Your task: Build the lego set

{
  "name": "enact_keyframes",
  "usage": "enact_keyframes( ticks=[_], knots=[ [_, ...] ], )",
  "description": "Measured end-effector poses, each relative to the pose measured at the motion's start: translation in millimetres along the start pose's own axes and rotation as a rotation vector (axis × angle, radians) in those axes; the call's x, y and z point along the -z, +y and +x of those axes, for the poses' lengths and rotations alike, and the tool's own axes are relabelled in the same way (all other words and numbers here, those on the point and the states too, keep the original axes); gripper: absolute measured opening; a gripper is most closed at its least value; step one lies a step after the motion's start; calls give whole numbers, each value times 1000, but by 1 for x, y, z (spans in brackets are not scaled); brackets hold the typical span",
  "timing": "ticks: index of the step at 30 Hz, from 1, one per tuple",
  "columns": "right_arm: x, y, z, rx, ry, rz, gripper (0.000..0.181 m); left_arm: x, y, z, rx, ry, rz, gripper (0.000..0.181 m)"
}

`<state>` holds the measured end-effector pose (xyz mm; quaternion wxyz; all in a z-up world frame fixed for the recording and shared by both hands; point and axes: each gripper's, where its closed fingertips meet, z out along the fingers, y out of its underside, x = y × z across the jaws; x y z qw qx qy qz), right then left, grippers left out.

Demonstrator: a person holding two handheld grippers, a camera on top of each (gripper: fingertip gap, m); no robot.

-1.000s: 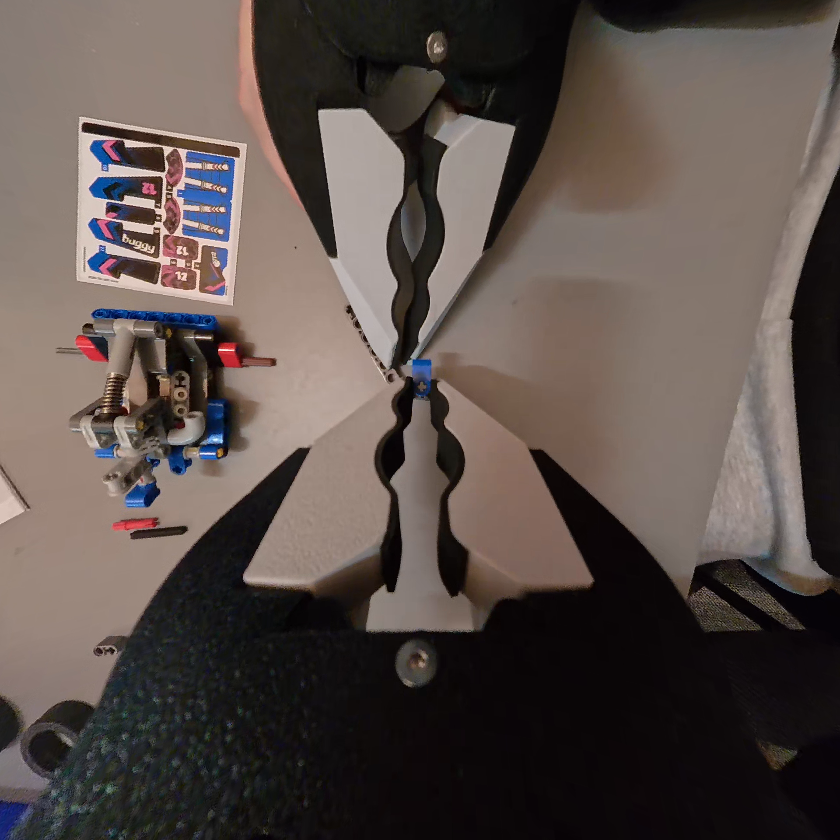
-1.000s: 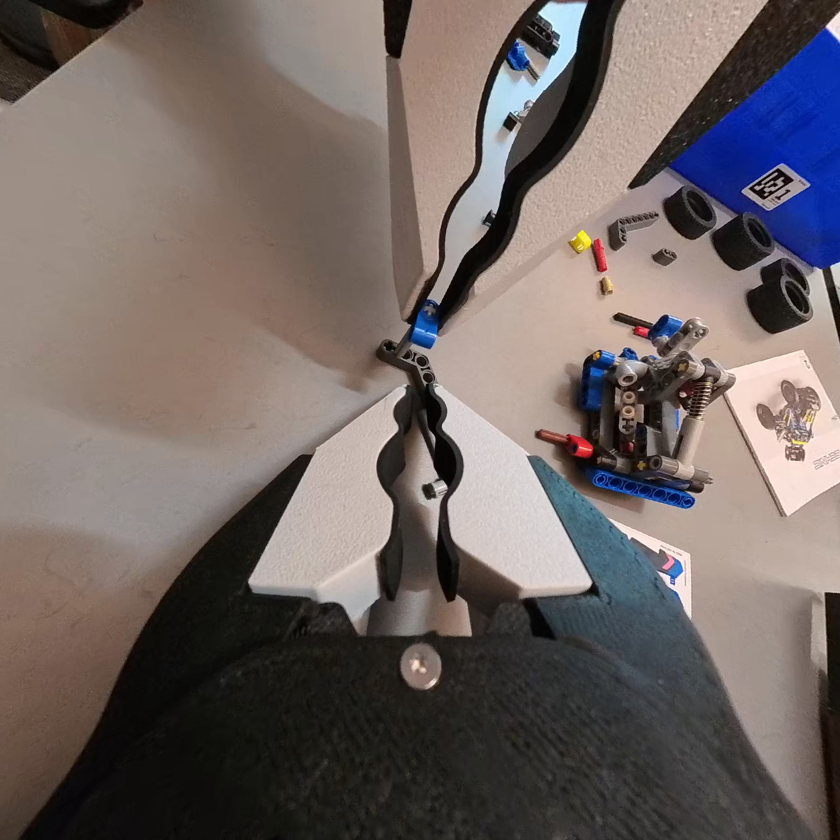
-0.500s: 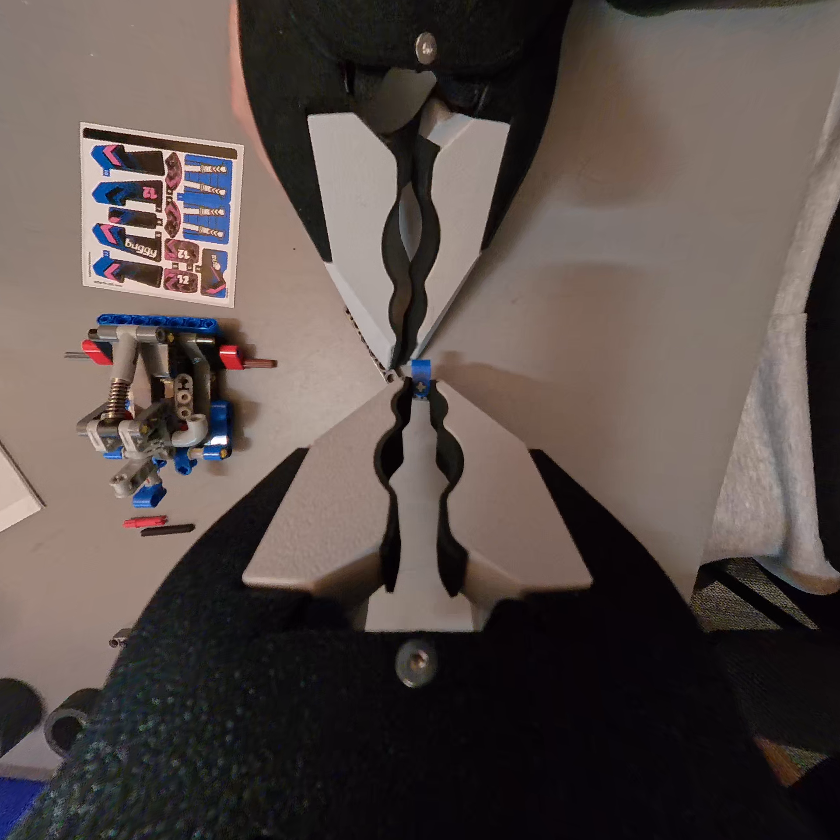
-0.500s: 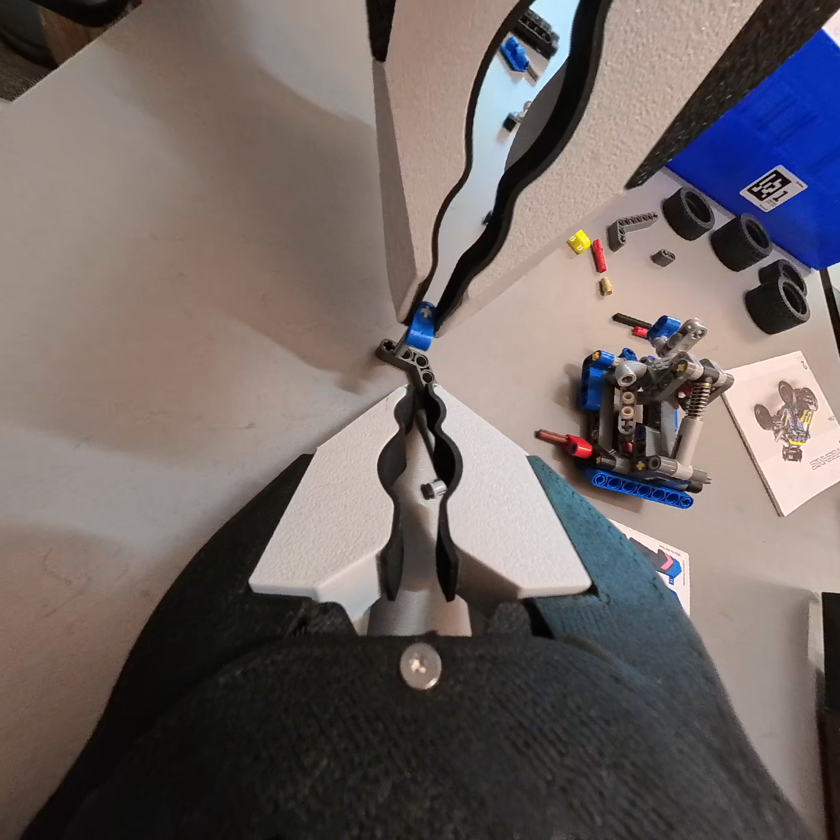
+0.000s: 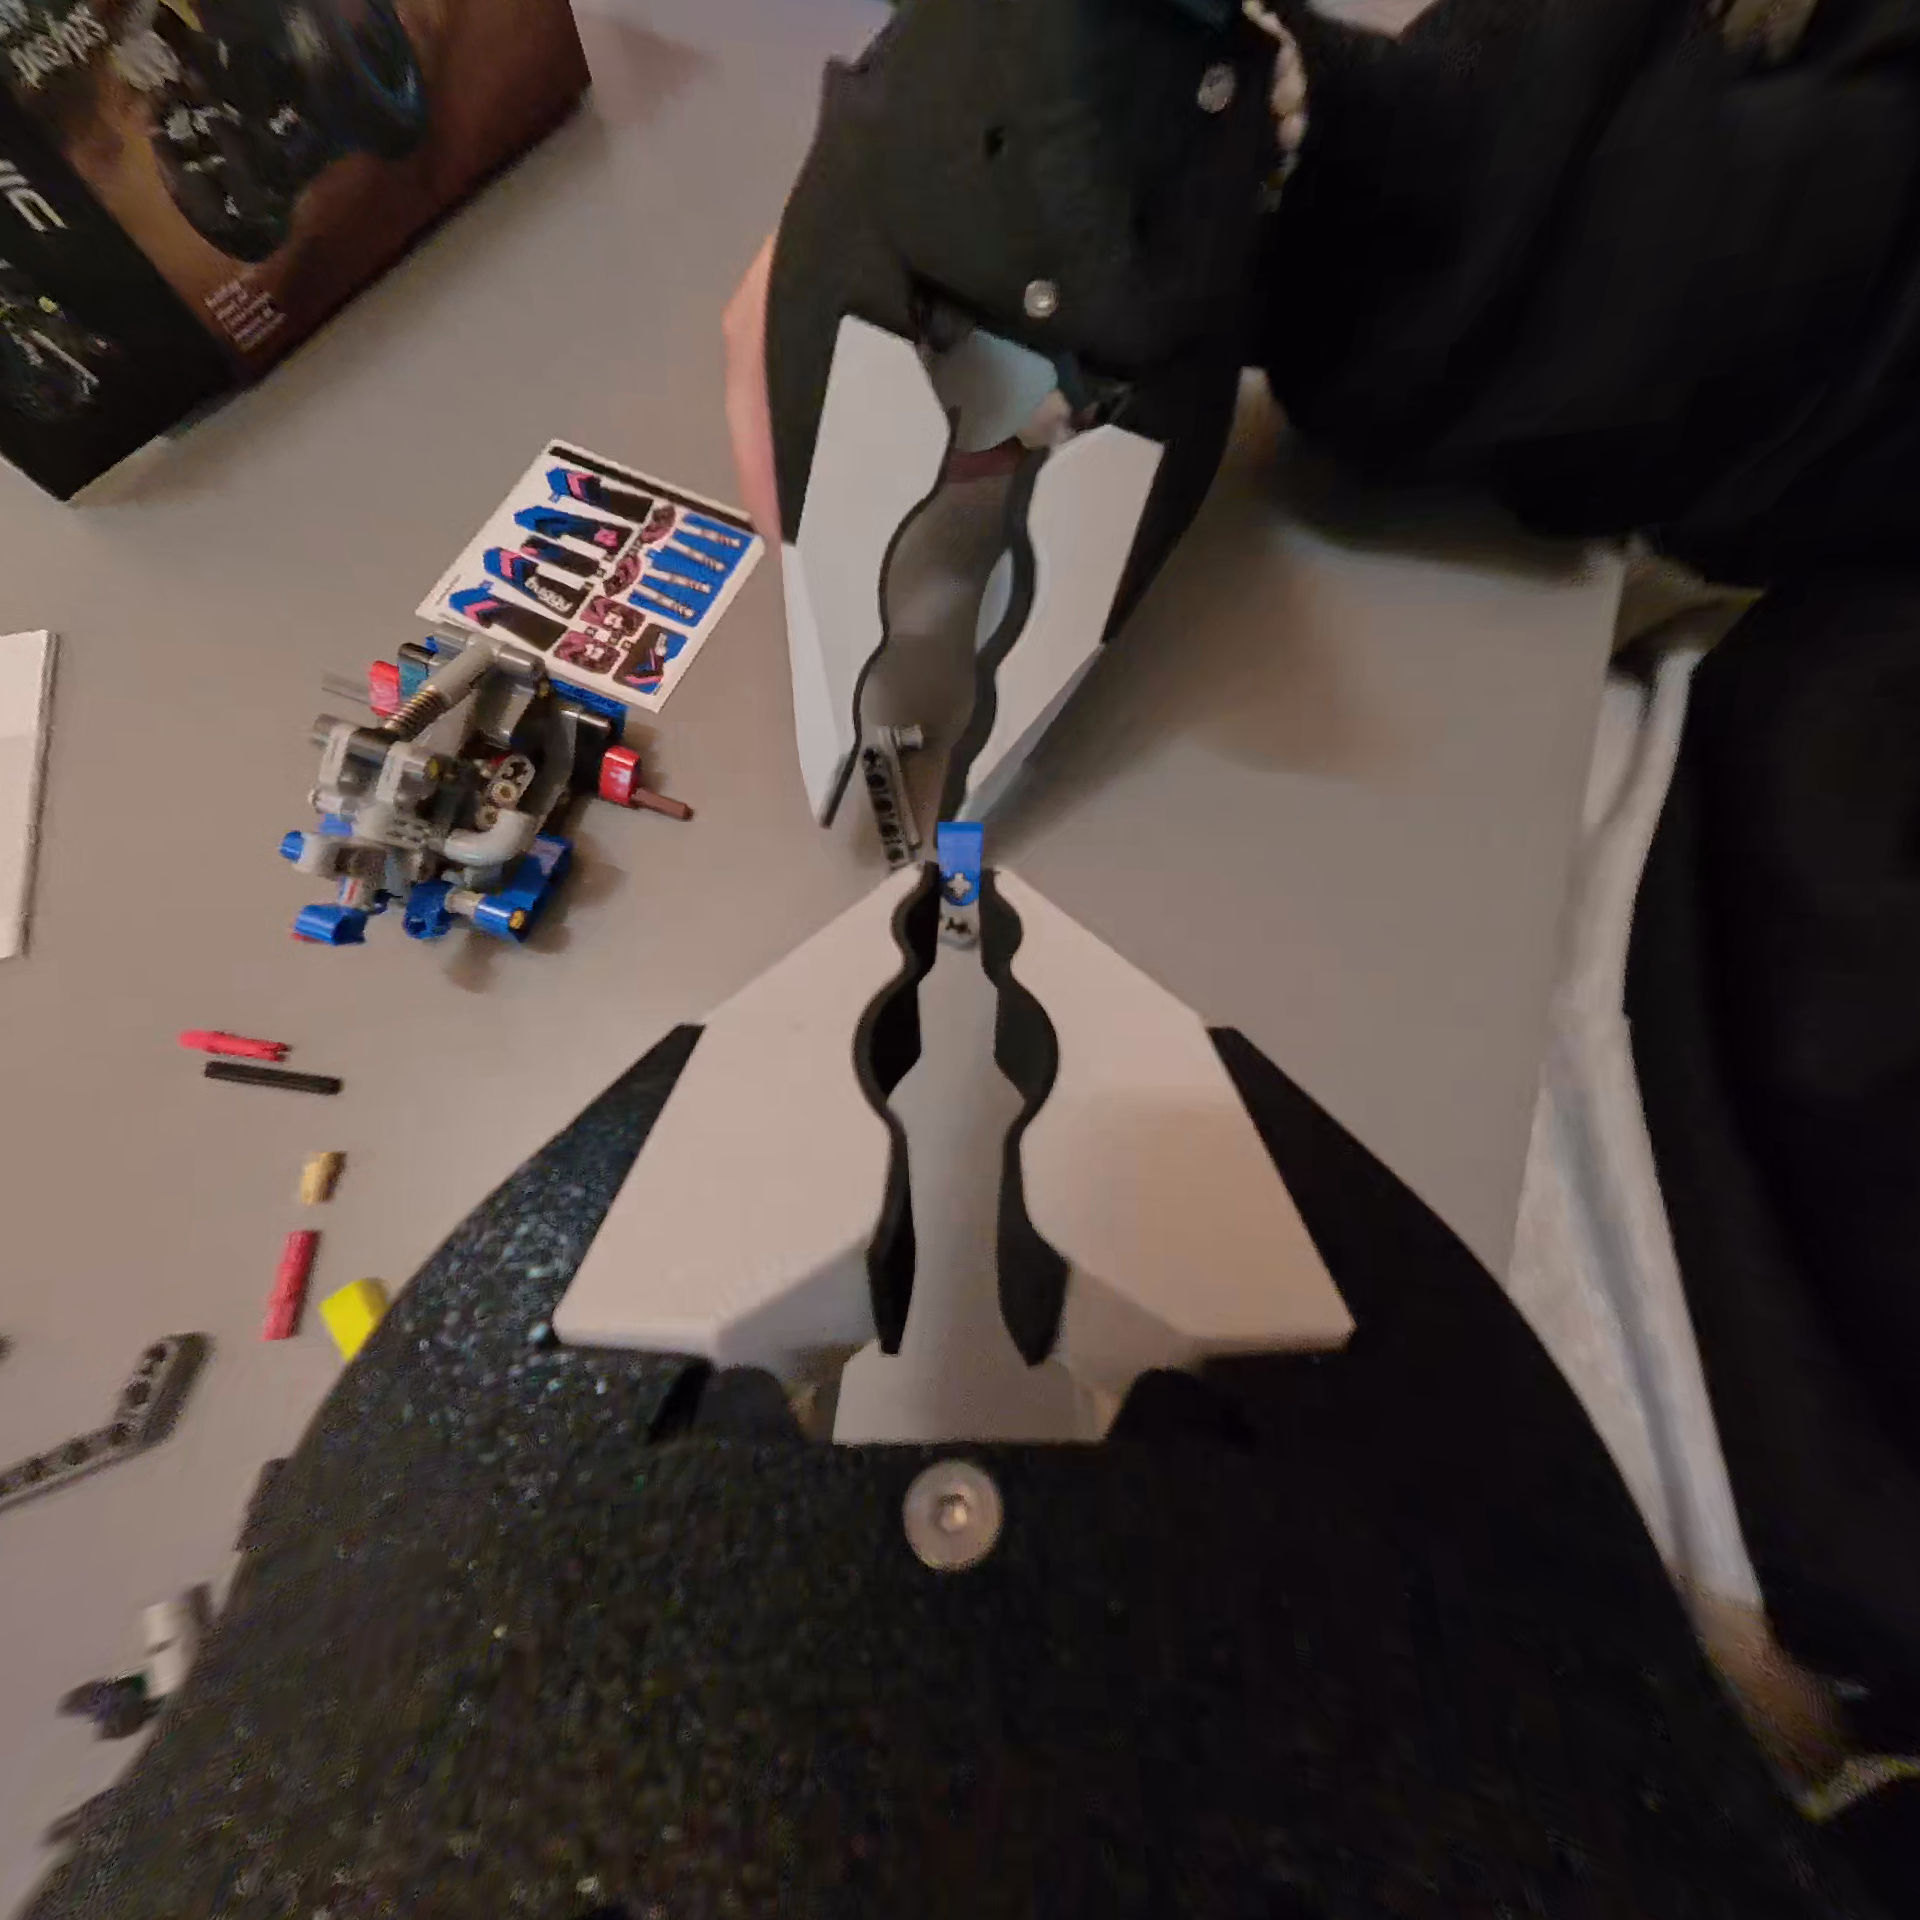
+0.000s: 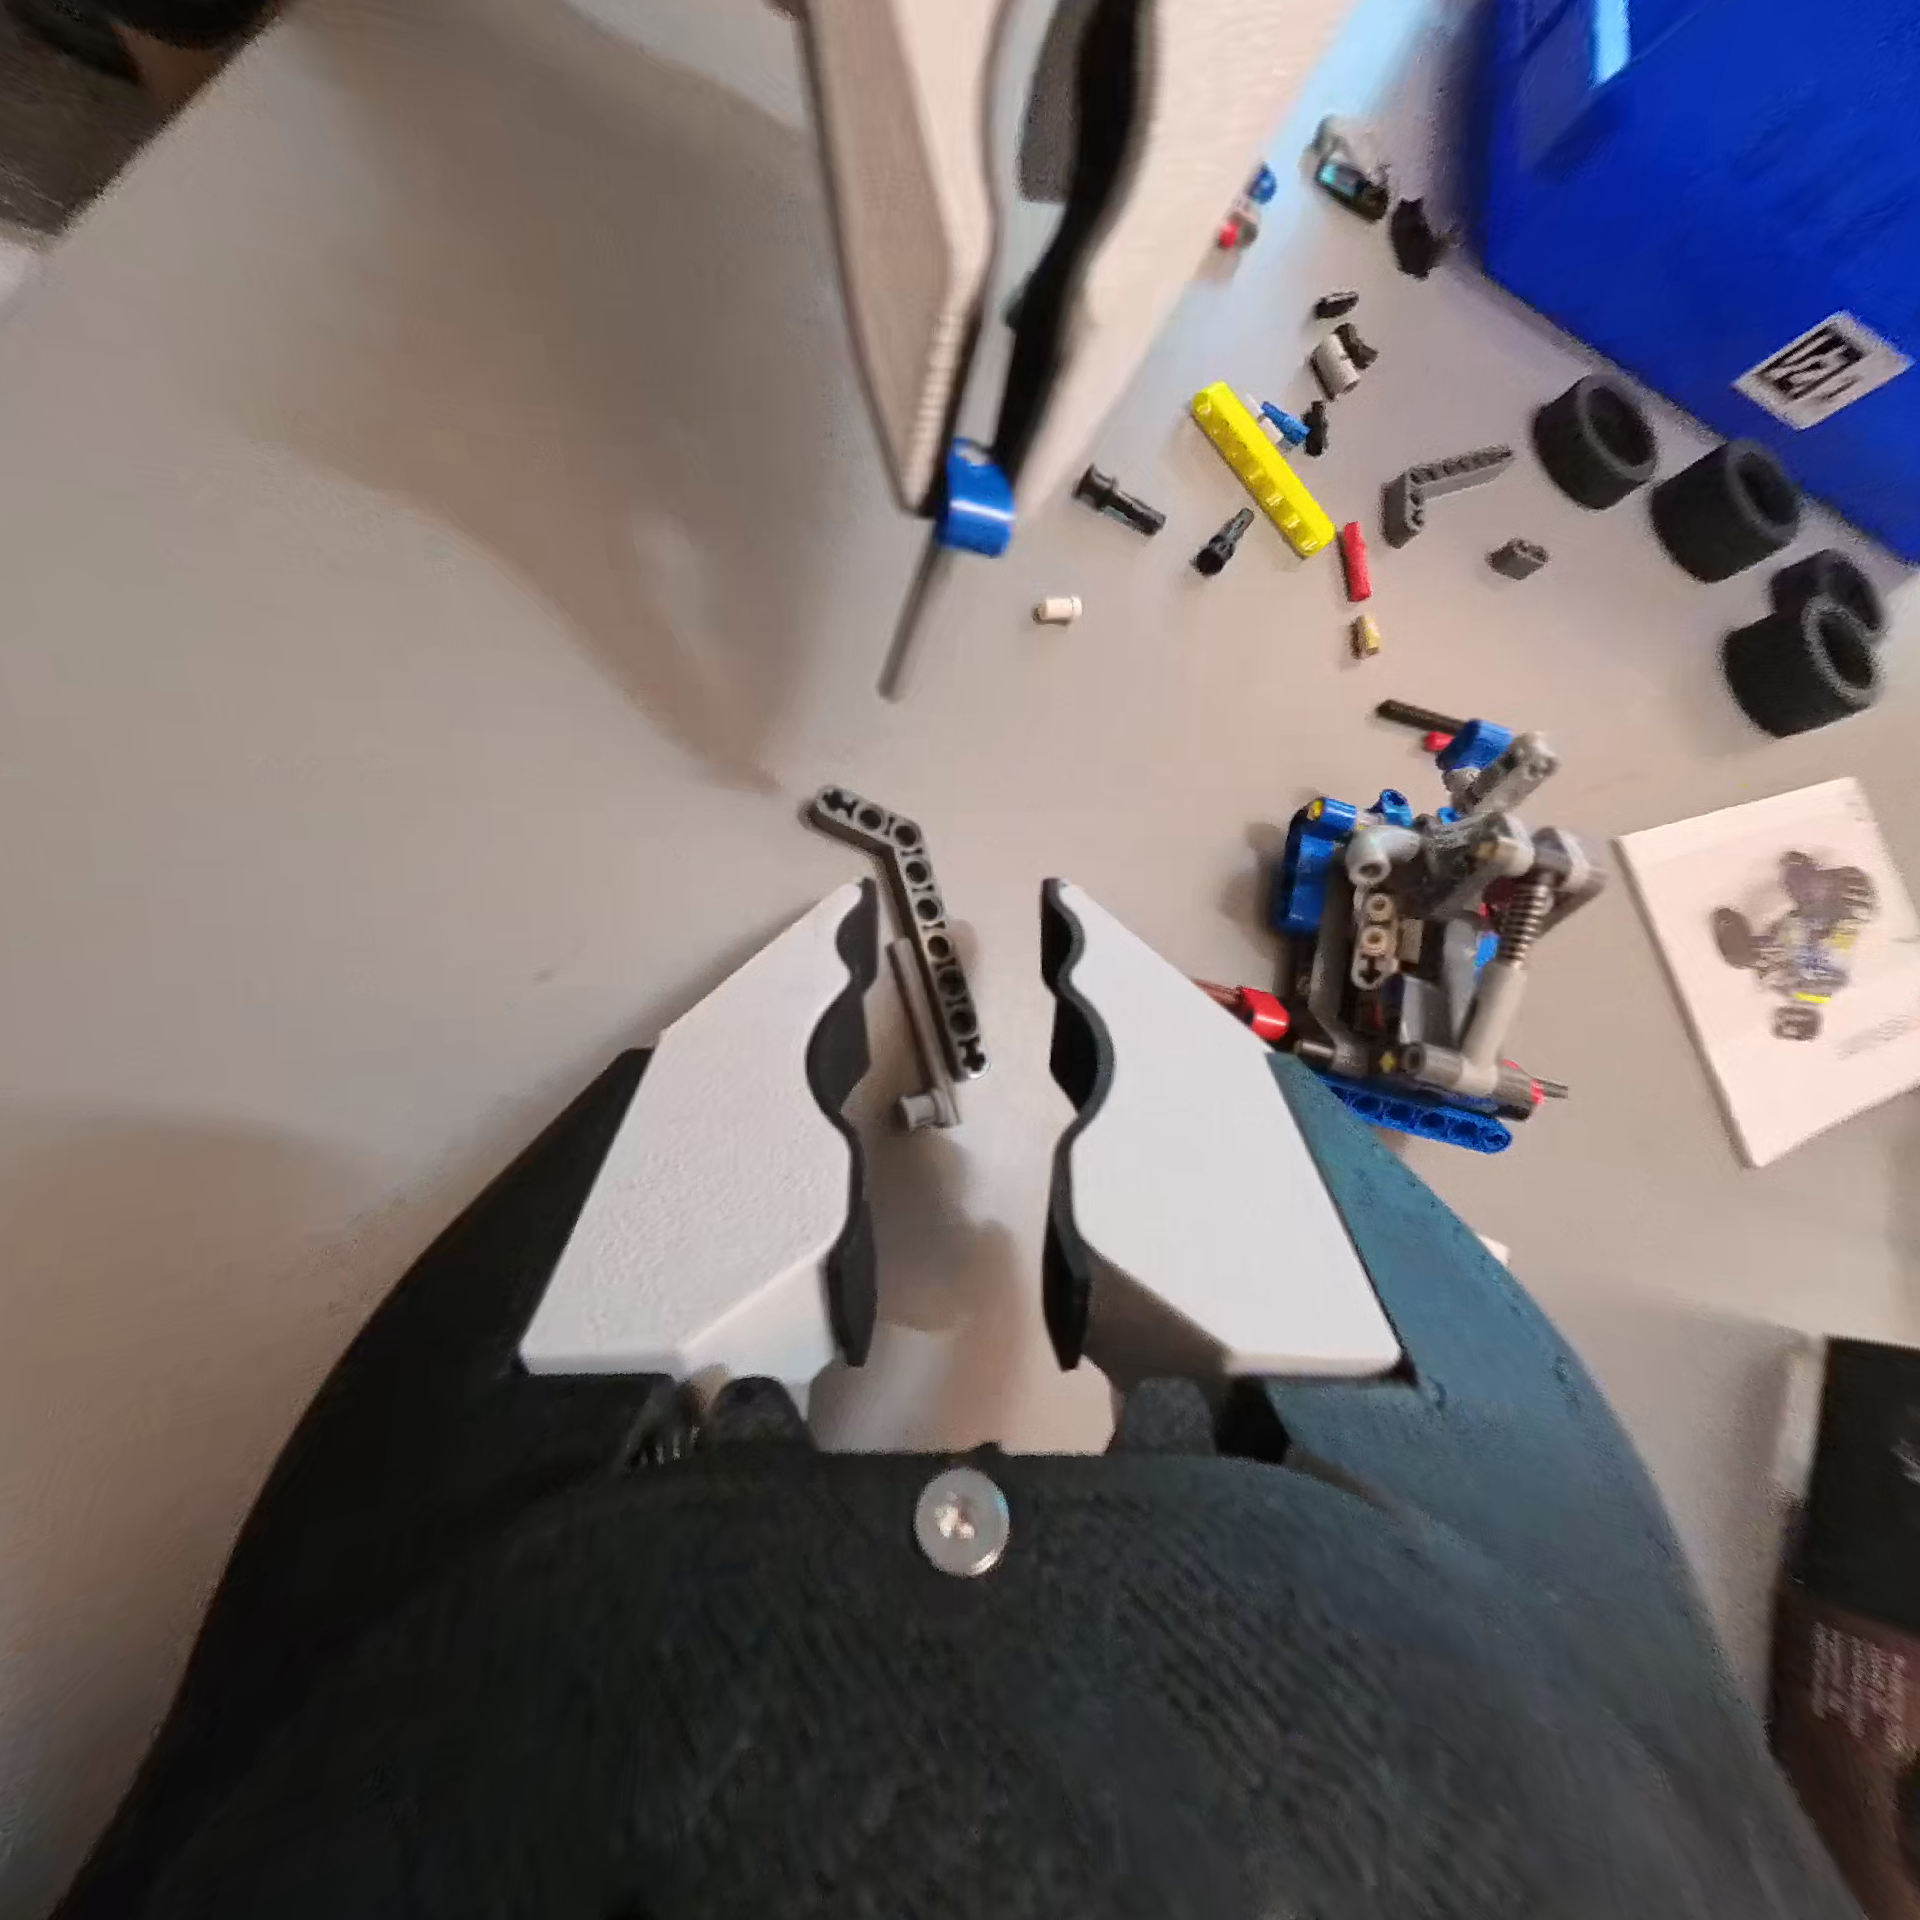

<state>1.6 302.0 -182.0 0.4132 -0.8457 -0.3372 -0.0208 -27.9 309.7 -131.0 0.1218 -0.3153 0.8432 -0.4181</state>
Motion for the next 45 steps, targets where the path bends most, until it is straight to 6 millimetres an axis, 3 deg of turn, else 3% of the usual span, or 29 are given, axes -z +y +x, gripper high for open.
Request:
enact_keyframes(
  ticks=[5,11,17,31,45],
  knots=[
    [-7,5,-3,-34,-187,-117,21,-1,5,1,60,17,76,4],
    [-11,11,-11,19,-231,-139,7,-14,10,4,-77,39,-71,4],
    [-11,8,-15,-58,-185,-41,5,-28,12,6,-201,50,-242,4],
    [-9,7,-22,-73,-147,74,6,-29,22,8,-319,119,-417,4],
    [-9,6,-22,-57,-124,74,6,-31,23,11,-288,96,-410,4]
  ],
)
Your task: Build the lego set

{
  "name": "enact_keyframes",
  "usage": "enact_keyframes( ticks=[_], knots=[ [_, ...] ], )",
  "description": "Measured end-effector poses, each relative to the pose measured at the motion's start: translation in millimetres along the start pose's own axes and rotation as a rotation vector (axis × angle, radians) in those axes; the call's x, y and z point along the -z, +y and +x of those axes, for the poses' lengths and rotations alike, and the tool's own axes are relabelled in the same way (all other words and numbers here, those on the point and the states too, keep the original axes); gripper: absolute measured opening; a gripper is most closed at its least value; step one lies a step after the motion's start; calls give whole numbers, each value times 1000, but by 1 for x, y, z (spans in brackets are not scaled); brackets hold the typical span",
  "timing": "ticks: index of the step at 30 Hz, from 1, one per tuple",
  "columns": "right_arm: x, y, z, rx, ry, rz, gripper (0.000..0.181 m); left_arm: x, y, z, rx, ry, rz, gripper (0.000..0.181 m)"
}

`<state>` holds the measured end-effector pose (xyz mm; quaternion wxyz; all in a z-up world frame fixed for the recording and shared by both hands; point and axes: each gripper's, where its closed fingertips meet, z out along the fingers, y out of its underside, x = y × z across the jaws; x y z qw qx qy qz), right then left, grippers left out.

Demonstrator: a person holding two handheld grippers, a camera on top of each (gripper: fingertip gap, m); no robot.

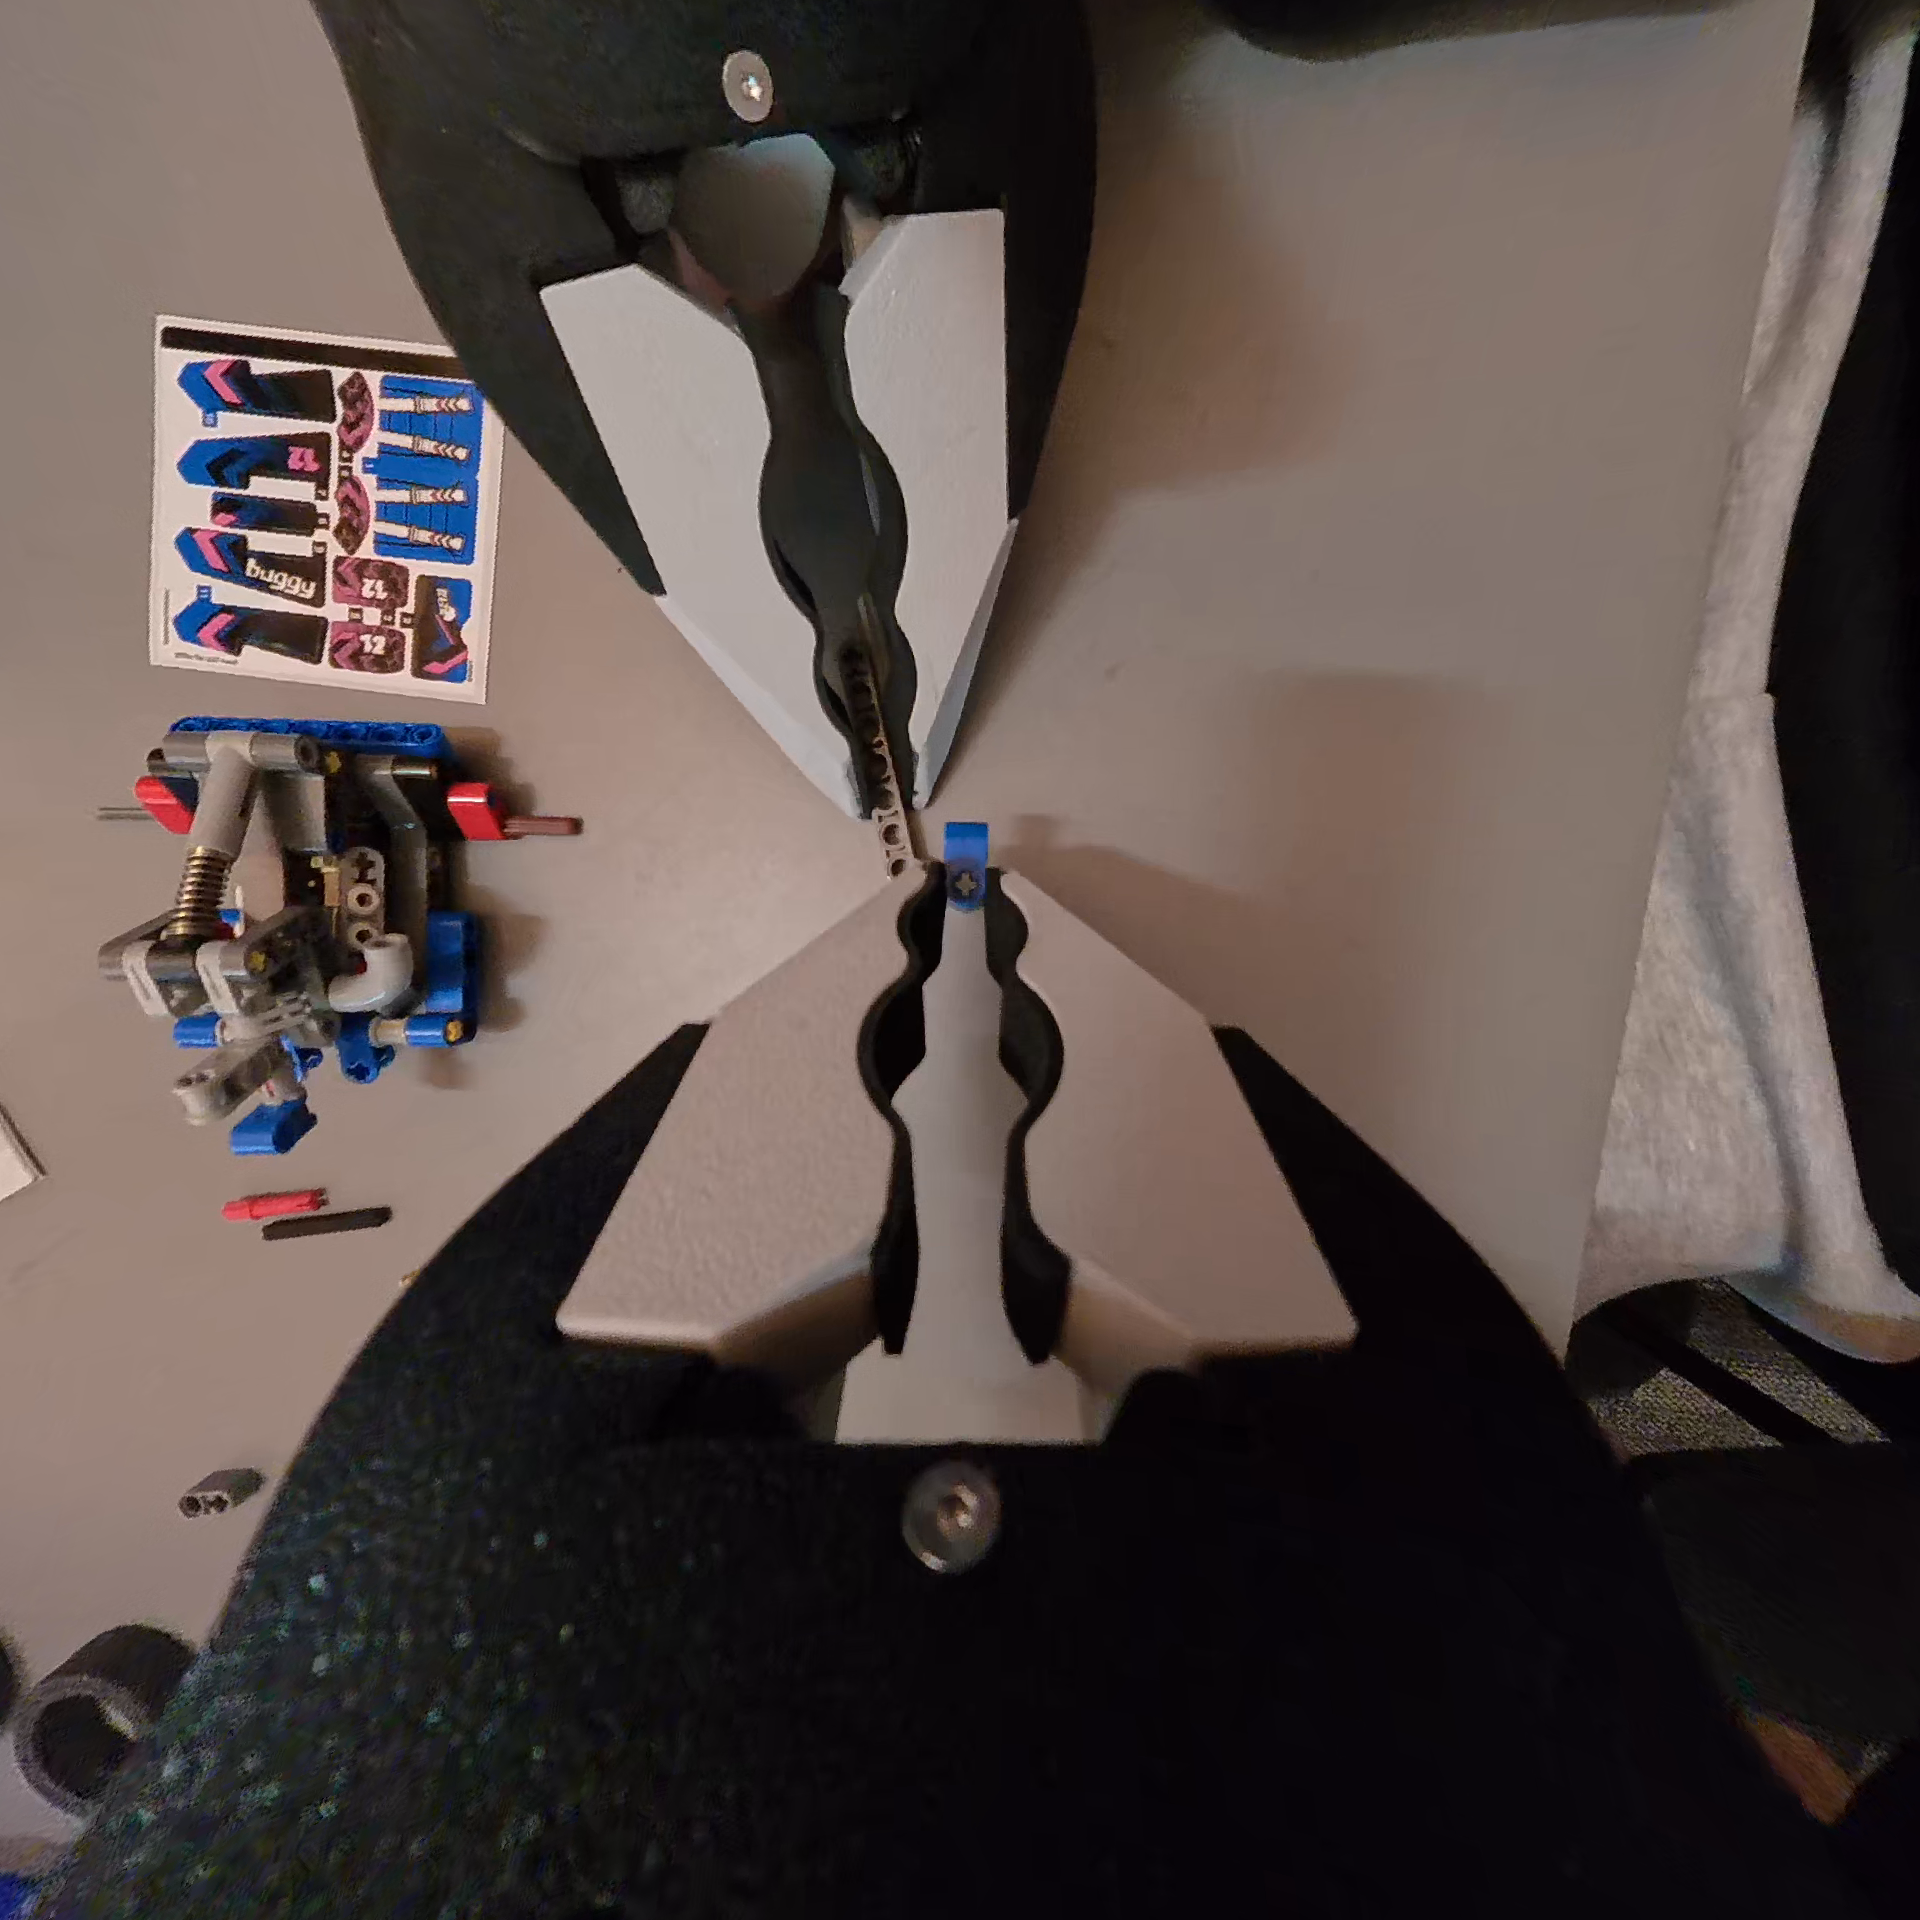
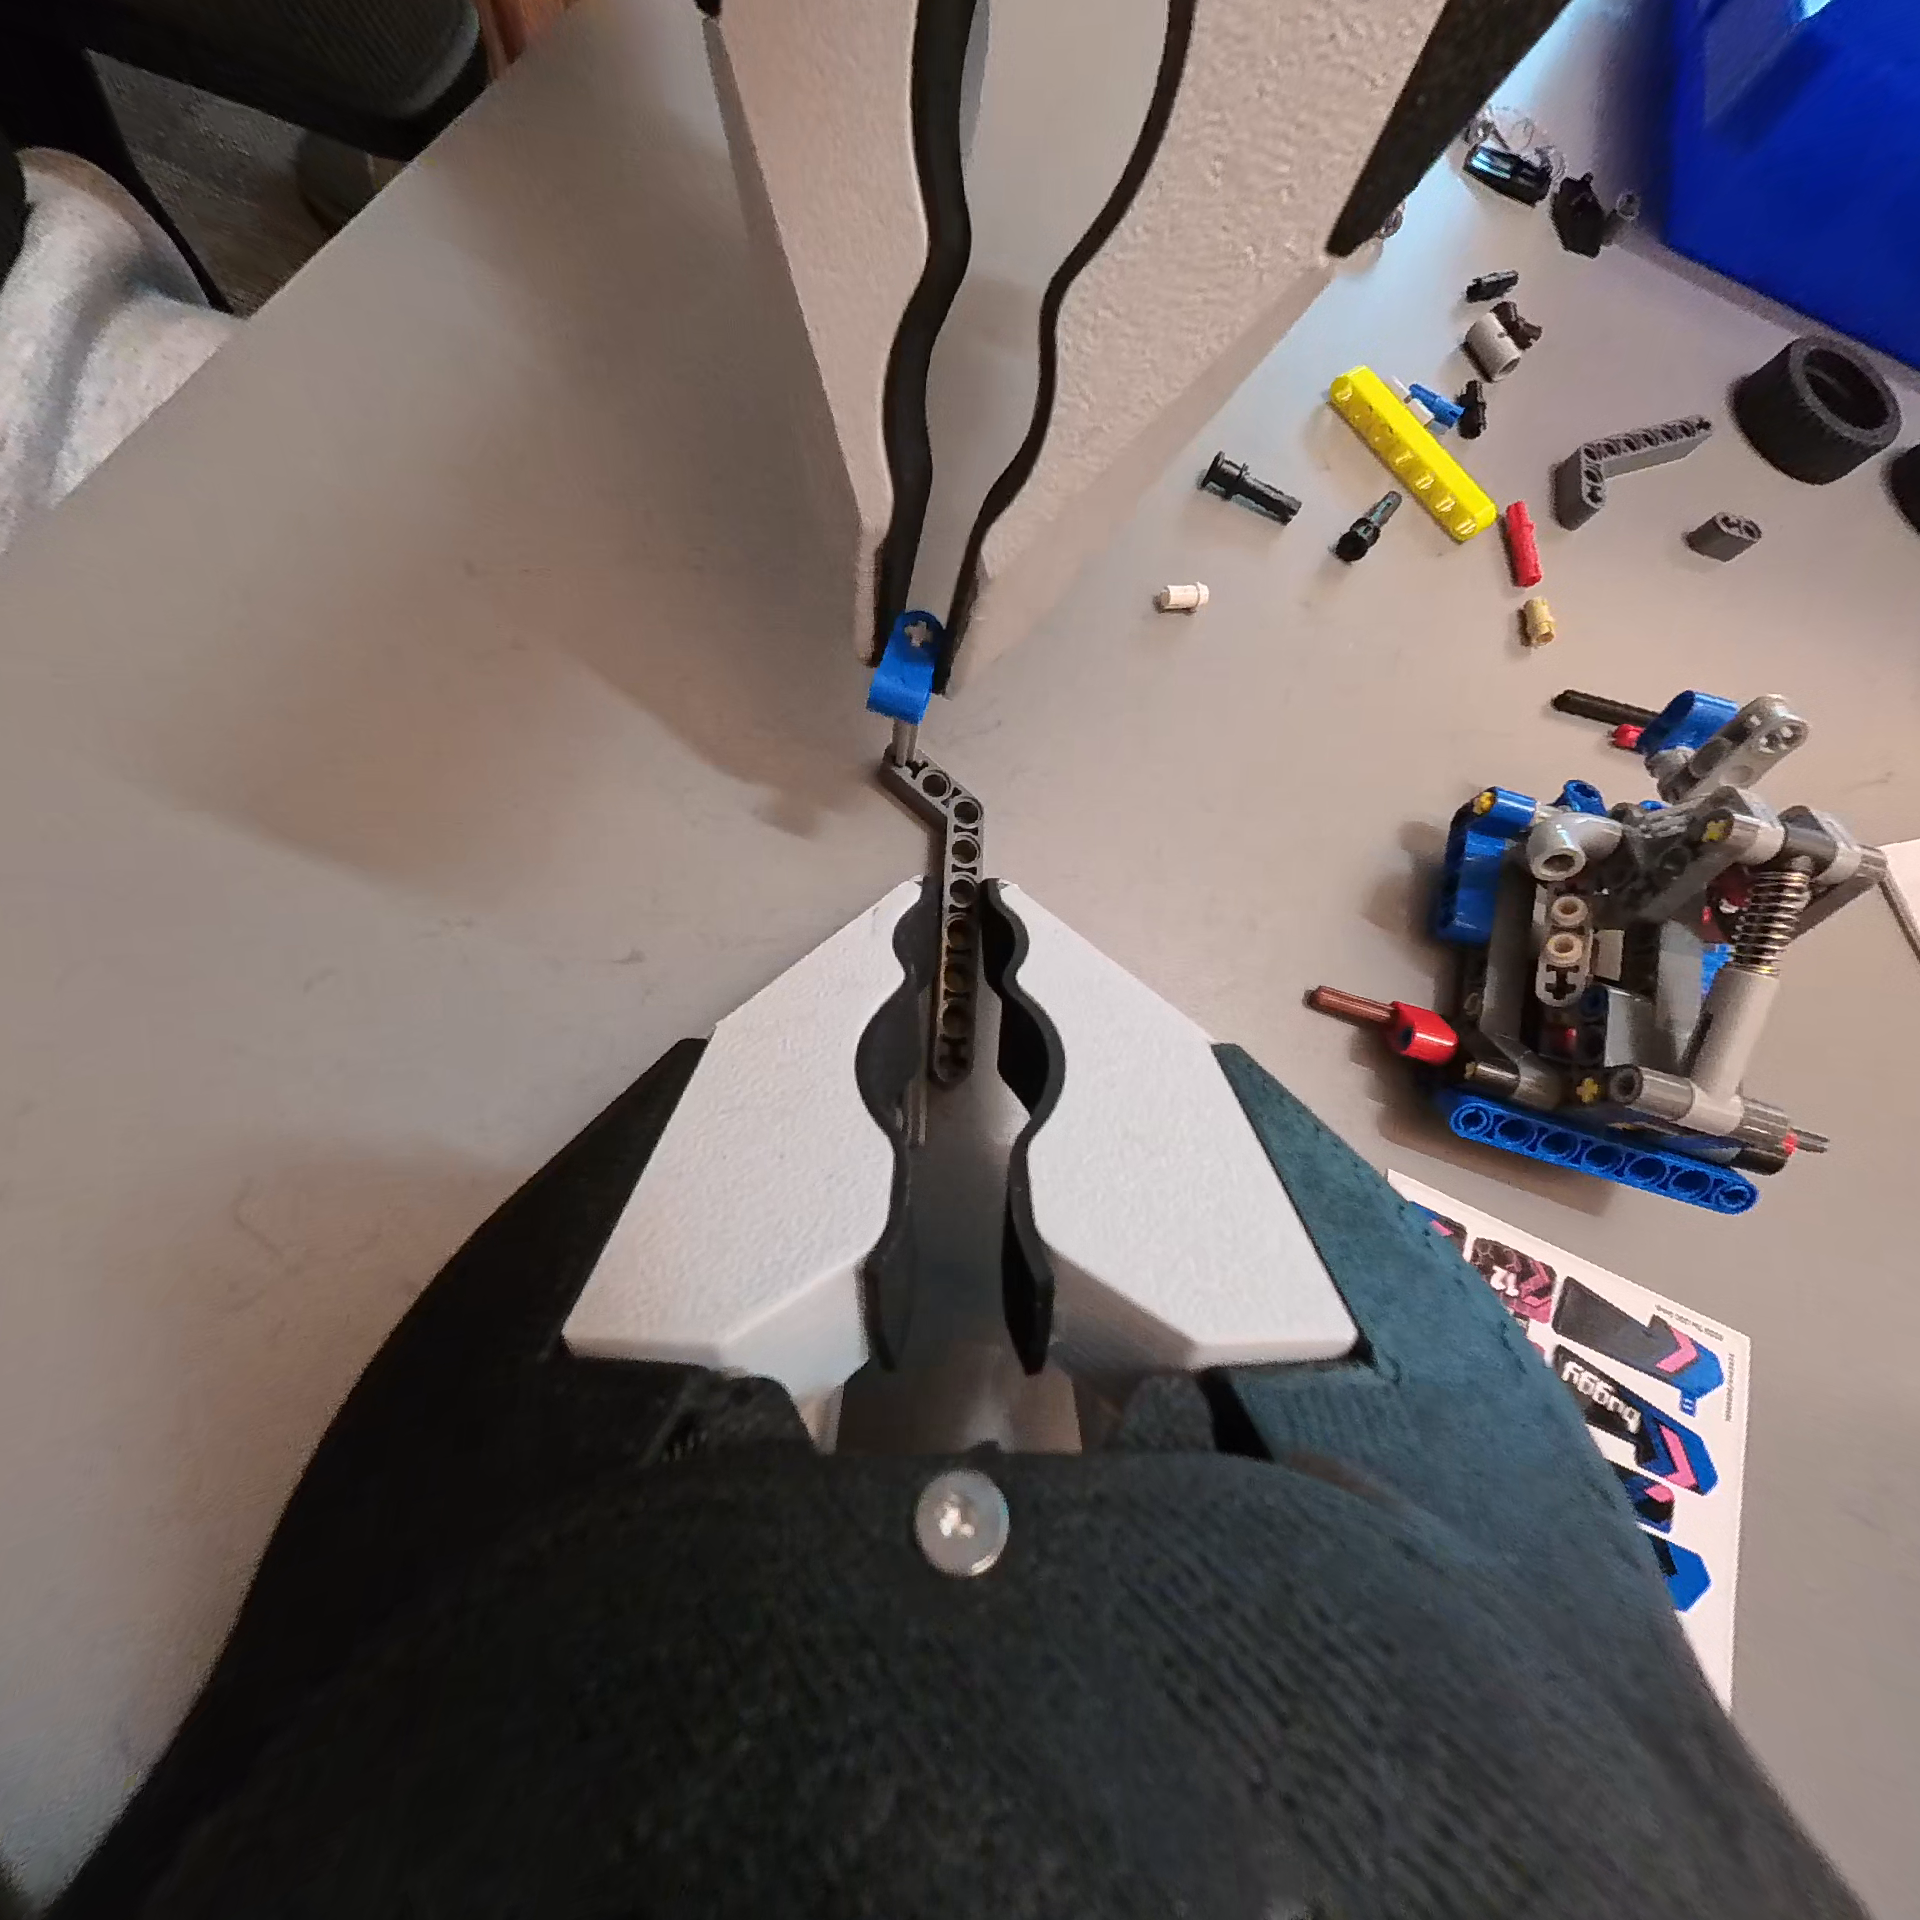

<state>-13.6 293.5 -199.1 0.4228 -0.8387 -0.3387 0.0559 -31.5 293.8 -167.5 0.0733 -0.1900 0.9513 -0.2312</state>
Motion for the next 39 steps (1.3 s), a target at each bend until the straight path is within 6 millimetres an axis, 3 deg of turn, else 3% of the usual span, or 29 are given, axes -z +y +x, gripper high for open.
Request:
enact_keyframes(
  ticks=[16,20,31,39],
  knots=[
    [0,0,0,2,10,-1,6,0,0,-3,200,-38,-17,4],
    [0,0,0,-8,10,-3,6,-1,0,-7,357,-87,-13,4],
    [-1,0,1,-173,109,-42,6,4,7,-10,713,-325,231,4],
    [0,1,3,-223,306,-177,6,4,9,-14,809,-412,302,4]
  ],
)
